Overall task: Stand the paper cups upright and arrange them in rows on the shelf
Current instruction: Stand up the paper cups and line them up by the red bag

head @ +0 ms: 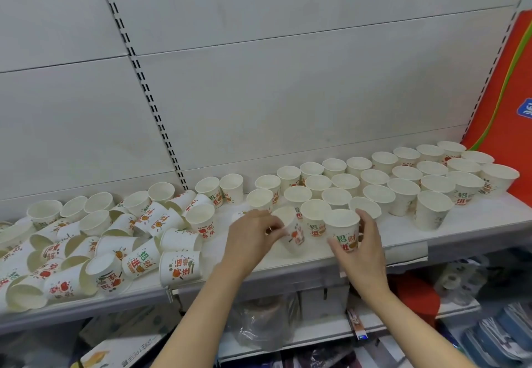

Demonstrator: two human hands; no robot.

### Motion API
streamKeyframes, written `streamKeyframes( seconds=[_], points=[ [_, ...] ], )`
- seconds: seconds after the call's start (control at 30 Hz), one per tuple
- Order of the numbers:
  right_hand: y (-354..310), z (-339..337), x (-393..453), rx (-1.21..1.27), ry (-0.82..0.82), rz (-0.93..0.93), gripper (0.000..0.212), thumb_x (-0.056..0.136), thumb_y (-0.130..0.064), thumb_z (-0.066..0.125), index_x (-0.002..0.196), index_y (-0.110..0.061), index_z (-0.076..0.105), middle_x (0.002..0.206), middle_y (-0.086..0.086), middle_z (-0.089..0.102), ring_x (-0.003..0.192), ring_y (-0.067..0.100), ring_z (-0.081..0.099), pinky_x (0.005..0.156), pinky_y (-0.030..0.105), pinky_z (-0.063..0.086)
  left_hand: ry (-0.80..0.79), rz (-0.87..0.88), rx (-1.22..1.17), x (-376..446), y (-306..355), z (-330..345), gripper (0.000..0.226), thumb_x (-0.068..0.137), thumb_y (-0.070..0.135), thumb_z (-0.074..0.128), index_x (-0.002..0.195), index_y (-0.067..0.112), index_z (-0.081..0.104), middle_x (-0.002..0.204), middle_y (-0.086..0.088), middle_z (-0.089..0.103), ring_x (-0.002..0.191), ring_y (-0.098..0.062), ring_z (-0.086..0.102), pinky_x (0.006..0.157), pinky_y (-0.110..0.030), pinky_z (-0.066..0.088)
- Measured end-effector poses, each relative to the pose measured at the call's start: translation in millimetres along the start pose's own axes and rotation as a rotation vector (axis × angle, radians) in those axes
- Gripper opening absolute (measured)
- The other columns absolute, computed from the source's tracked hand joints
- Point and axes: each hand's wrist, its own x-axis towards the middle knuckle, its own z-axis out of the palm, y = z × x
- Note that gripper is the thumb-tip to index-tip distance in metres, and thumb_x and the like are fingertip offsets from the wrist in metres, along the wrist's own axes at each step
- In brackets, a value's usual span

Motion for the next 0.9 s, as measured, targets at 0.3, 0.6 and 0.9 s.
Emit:
streamKeyframes(
  seconds=[0.3, 0.6, 0.9],
  points=[
    [23.4, 16.1, 14.1, -0.192, -0.083, -0.059, 0.089, 0.065, -0.031, 0.086, 0.137, -0.013, 0.038, 0.133, 0.009, 0.04, 0.126, 0.027, 0.041, 0.1, 0.04, 0.042, -0.018, -0.022, 0.116, -4.1, 9.3, 14.1, 0.036, 0.085, 0.058, 0.059, 0.11, 0.034, 0.067, 0.106, 0.017, 0.064, 0.089, -0.007, 0.058, 0.071, -0.026, 0.047],
    [20.6, 11.5, 2.7, -0.402, 0.01, -0.546, 0.064, 0.076, -0.03, 0.077, 0.13, -0.007, 0.052, 0.128, 0.011, 0.052, 0.116, 0.032, 0.049, 0.096, 0.044, 0.041, -0.281, 0.026, 0.477, 11.6, -47.8, 15.2, 0.081, 0.075, -0.002, 0.06, 0.144, 0.03, 0.035, 0.141, 0.0, 0.043, 0.12, -0.026, 0.042, 0.095, -0.036, 0.041],
    [6.4, 56.0, 0.1, -0.499, -0.15, -0.693, 0.053, 0.085, -0.042, 0.052, 0.127, -0.011, 0.056, 0.132, 0.006, 0.052, 0.126, 0.027, 0.042, 0.099, 0.042, 0.035, -0.031, -0.099, 0.277, 13.2, -71.8, 21.8, 0.066, 0.068, 0.043, 0.068, 0.128, 0.019, 0.053, 0.118, 0.0, 0.053, 0.108, -0.023, 0.048, 0.088, -0.033, 0.041]
  ],
)
